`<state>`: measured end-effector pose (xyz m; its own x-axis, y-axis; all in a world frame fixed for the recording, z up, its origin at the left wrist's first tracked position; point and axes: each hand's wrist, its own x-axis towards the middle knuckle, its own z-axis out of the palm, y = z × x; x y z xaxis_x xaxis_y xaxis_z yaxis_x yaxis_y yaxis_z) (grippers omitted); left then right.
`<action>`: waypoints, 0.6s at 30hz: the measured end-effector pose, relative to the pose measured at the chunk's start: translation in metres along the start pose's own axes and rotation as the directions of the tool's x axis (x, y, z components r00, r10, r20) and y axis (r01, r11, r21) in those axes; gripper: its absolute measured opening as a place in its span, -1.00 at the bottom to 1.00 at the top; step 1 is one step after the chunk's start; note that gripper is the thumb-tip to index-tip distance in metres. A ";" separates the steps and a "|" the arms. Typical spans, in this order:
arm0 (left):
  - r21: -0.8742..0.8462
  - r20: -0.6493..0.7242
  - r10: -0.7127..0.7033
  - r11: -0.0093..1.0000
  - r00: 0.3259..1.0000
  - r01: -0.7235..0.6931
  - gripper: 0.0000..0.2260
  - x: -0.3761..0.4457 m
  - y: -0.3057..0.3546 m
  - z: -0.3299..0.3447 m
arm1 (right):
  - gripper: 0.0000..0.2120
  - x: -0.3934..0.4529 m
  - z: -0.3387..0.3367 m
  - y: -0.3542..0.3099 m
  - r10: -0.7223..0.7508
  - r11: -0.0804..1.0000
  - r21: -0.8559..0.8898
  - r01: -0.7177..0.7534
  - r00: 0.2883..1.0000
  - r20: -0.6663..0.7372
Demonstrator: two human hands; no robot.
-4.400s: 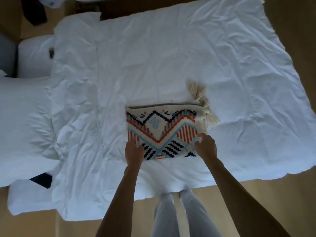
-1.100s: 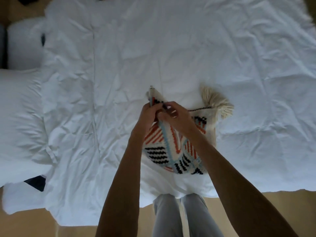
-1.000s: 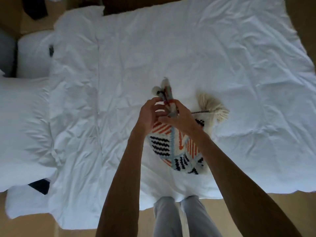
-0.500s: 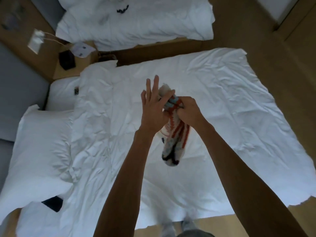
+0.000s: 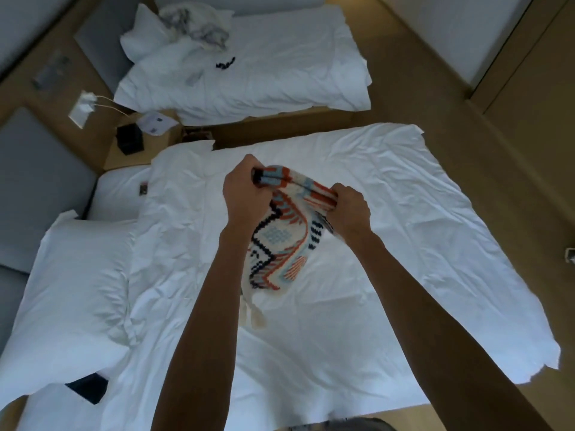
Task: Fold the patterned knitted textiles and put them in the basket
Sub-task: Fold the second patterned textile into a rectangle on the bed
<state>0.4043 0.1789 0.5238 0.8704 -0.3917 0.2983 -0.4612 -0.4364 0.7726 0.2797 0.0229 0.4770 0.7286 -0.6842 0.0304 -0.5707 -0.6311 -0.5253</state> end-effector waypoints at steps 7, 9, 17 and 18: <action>0.139 -0.230 -0.113 0.979 0.966 0.148 -0.84 -0.010 -0.026 -0.028 | -0.83 -0.031 0.010 0.000 0.071 0.996 0.076 -0.054 0.967 -0.243; 0.269 -0.263 -0.105 0.947 0.959 0.177 -0.78 -0.011 -0.036 -0.036 | -0.73 -0.042 0.010 -0.004 0.064 0.992 0.122 -0.030 0.957 -0.282; 0.446 0.015 0.038 0.894 0.999 -0.041 -0.92 -0.035 -0.063 -0.053 | -0.73 -0.052 -0.006 -0.030 -0.109 0.947 0.310 0.084 0.992 0.065; 0.352 0.083 0.083 0.930 0.993 -0.107 -0.89 -0.042 -0.067 -0.048 | -0.76 -0.054 -0.004 -0.035 -0.147 0.944 0.310 0.109 0.984 0.102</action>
<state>0.4065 0.2632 0.4861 0.8119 -0.4921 0.3142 -0.5827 -0.6493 0.4888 0.2582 0.0804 0.4973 0.8391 -0.5436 0.0204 -0.3425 -0.5570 -0.7566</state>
